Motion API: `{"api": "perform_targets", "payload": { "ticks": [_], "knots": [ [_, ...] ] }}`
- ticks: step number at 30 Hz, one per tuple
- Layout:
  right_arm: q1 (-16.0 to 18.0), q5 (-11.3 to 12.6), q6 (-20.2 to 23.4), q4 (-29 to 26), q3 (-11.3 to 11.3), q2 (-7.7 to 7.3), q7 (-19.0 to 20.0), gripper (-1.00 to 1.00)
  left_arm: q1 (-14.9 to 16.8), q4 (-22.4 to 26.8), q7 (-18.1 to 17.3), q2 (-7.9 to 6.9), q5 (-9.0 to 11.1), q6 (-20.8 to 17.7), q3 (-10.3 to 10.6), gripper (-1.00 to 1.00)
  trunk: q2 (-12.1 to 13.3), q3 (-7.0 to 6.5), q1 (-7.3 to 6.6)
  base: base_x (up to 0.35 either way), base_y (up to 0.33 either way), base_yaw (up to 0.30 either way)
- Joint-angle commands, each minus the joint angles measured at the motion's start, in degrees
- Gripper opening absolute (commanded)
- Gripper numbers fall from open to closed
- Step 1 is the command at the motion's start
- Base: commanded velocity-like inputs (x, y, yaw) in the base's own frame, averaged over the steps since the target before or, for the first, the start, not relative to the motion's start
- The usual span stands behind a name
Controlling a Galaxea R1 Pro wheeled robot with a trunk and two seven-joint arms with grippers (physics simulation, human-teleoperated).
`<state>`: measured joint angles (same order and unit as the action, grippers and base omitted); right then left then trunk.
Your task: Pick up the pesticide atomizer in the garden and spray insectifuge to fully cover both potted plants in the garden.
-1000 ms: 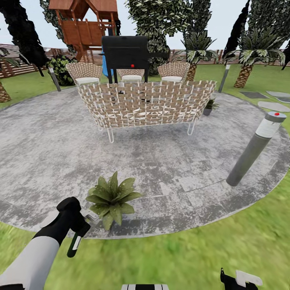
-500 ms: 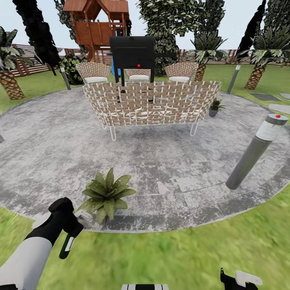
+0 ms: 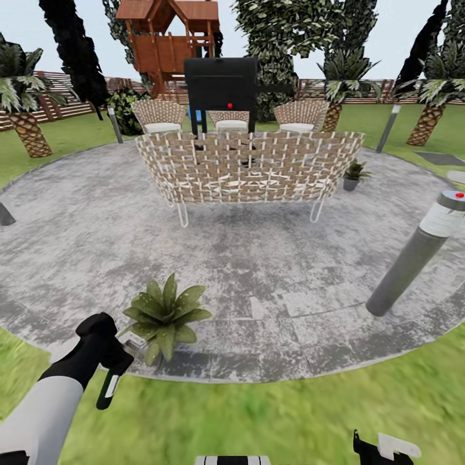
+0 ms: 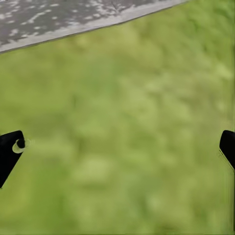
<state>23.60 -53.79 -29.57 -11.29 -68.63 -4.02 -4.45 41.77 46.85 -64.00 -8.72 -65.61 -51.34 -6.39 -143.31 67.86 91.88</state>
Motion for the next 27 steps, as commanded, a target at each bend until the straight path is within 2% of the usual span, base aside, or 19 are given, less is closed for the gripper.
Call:
{"api": "perform_targets", "payload": {
  "ticks": [1, 5, 9, 17, 24, 27],
  "knots": [
    [0.04, -0.61, -0.17, 0.13, -0.27, -0.03, -0.39, 1.0, 0.05, 0.07, -0.6, -0.01, -0.51, -0.34, -0.12, -1.0, -0.02, 0.05, -0.03, -0.142, -0.272, 0.273],
    [0.04, -0.61, -0.18, 0.13, -0.27, -0.03, -0.39, 1.0, 0.15, 0.08, -0.6, -0.13, -0.54, -0.34, -0.34, -1.0, -0.02, 0.05, -0.03, -0.02, -0.263, 0.276],
    [0.04, -0.61, -0.16, 0.13, -0.27, -0.03, -0.39, 1.0, -0.14, 0.0, -0.6, 0.36, -0.5, -0.34, -0.16, -1.0, -0.02, 0.05, -0.03, 0.181, -0.224, 0.03],
    [0.04, -0.61, -0.18, 0.13, -0.27, -0.03, -0.39, 1.0, -0.11, 0.0, -0.6, -0.02, -0.53, -0.34, -0.37, -1.0, -0.02, 0.05, -0.03, 0.105, -0.263, 0.016],
    [0.04, -0.61, -0.16, 0.13, -0.27, 0.05, -0.39, 1.0, -0.39, -0.16, -0.74, 0.02, -0.1, -0.32, -0.6, -1.0, -0.02, 0.05, -0.03, 0.042, -0.275, 0.22],
    [0.04, -0.61, -0.21, 0.12, -0.27, -0.02, -0.39, 1.0, -0.18, -0.88, -3.38, -0.1, 0.27, 0.05, -0.5, -1.0, -0.02, 0.05, -0.03, 0.193, -0.232, 0.03]
  ]
}}
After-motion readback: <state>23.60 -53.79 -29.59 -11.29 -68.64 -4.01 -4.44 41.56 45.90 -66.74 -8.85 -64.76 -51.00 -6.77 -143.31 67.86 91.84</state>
